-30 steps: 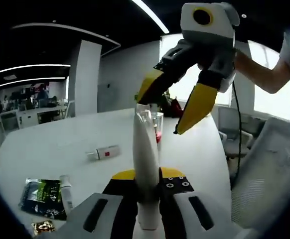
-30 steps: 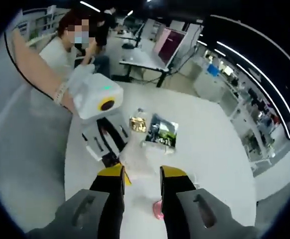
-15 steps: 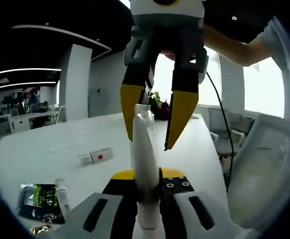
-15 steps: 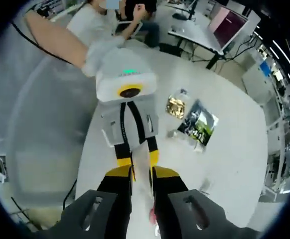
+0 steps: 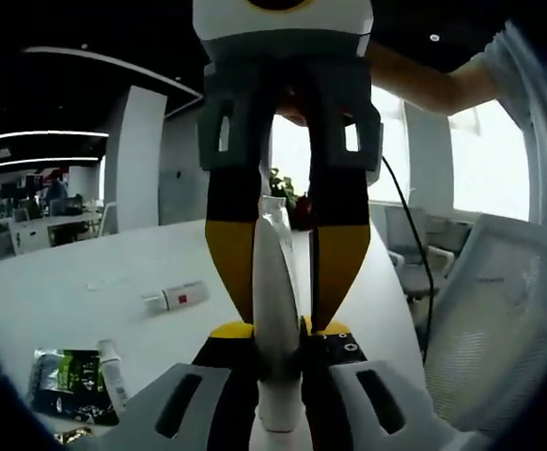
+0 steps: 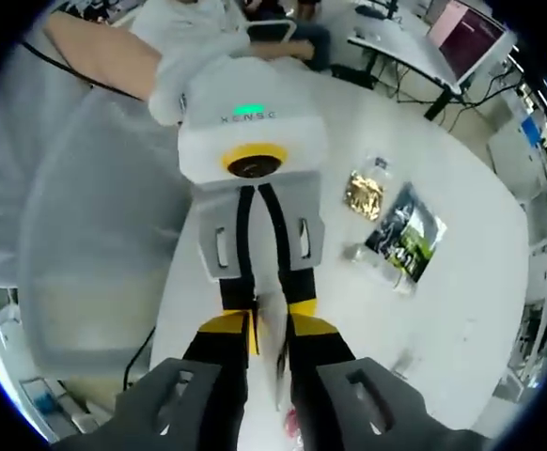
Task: Arrange the skincare products in the storage area until every visible bottle or jar stands upright without overlapping.
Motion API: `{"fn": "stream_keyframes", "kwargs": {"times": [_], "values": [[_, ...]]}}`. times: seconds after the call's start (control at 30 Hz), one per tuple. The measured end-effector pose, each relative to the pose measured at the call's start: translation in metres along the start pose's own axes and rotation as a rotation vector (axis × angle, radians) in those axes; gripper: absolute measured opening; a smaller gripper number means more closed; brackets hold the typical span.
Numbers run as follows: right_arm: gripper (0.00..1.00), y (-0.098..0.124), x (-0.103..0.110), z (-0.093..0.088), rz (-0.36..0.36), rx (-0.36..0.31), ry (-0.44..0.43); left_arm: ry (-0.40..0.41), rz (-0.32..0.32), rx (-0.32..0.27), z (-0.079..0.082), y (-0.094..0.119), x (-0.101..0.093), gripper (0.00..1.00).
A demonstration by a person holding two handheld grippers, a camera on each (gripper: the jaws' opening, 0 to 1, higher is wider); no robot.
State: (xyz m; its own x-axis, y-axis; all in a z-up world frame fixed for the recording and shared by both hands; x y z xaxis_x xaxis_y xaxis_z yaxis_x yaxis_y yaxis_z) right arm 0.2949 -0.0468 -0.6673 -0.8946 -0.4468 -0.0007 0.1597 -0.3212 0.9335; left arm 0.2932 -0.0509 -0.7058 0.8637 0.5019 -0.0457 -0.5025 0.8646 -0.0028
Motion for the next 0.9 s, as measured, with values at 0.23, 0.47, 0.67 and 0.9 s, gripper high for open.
{"fn": "stream_keyframes", "kwargs": {"times": [0.23,0.47,0.67,0.9], "values": [[0.15,-0.0020,0.0038,-0.0016,0.091,-0.015,0.025,-0.037,-0.041,0.009,-0.0010,-0.0019,-0.0068,0.11],[0.11,-0.0060,0.0026,0.0002,0.085,0.011,0.018,-0.039,-0.049,0.007,0.0001,0.0000,-0.0075,0.12],[0.09,-0.0040,-0.0008,-0.0023,0.043,0.025,-0.003,0.001,-0.027,0.008,0.0011,-0.0007,-0.0038,0.15],[0.08,-0.0032,-0.0008,-0.0027,0.008,0.051,0.011,-0.020,0.000,0.040,0.0026,-0.0028,-0.0010,0.16]]}}
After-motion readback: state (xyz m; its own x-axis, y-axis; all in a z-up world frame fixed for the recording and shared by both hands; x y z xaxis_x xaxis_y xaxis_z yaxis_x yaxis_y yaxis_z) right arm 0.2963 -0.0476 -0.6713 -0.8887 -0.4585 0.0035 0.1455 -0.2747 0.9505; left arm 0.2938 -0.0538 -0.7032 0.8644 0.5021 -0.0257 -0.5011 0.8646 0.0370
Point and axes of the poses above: the point that each gripper's makers call its tool centre point, and the gripper's own axes: y roughly backward along the fingers, x roughly to its left, z roughly out of its top, the point moved 4 cm from there along y, roughly backward along the fingers, and after that the axes turned 8 degrees about -x, right-handed, at the moved point
